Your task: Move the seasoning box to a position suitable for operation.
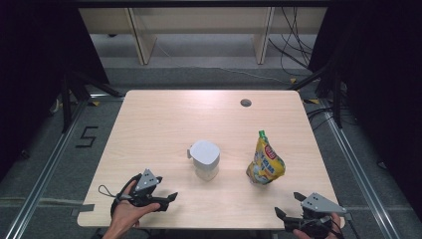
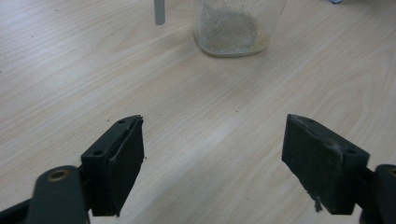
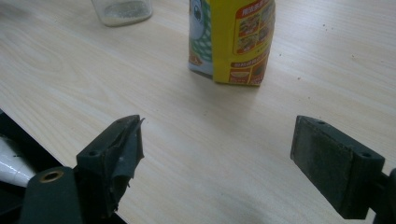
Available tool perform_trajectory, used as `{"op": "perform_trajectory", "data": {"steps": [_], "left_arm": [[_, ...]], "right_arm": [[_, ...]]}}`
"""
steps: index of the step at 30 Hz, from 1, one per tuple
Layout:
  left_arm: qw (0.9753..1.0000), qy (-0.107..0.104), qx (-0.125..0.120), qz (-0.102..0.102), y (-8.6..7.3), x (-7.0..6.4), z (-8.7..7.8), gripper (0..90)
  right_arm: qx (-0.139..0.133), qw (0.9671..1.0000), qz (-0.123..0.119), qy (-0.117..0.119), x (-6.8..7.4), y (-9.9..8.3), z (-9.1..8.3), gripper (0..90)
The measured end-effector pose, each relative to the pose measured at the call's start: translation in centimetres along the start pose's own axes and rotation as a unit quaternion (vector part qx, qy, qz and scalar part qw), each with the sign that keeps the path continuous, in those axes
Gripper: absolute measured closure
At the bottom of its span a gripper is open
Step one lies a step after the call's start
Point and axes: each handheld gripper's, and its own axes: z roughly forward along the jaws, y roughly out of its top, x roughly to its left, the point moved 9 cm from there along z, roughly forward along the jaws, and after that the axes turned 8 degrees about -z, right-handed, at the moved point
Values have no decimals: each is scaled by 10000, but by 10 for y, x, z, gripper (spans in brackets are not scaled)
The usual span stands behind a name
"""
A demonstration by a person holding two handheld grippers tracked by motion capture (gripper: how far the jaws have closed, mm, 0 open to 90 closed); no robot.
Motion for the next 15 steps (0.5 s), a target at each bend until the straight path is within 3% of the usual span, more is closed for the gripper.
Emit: {"op": "perform_trajectory", "data": {"steps": [2,3,5,8,15], "left_arm": [[9999,42,-41,98,2,3,0,223],[9999,48,-90,-36,1,3,1,229],[9999,40,20,139,1,5,0,237],[10000,66,-43,-42,0,5,2,240],[9999,108,3,50,1,6,1,241]], "right_arm": [[7,10000,-37,11,0,0,0,180],[10,10000,-15,1,0,0,0,179],[-6,10000,-59,-5,0,0,1,180],[-2,10000,-41,3,0,0,0,181],[3,10000,-41,9,0,0,0,187]]}}
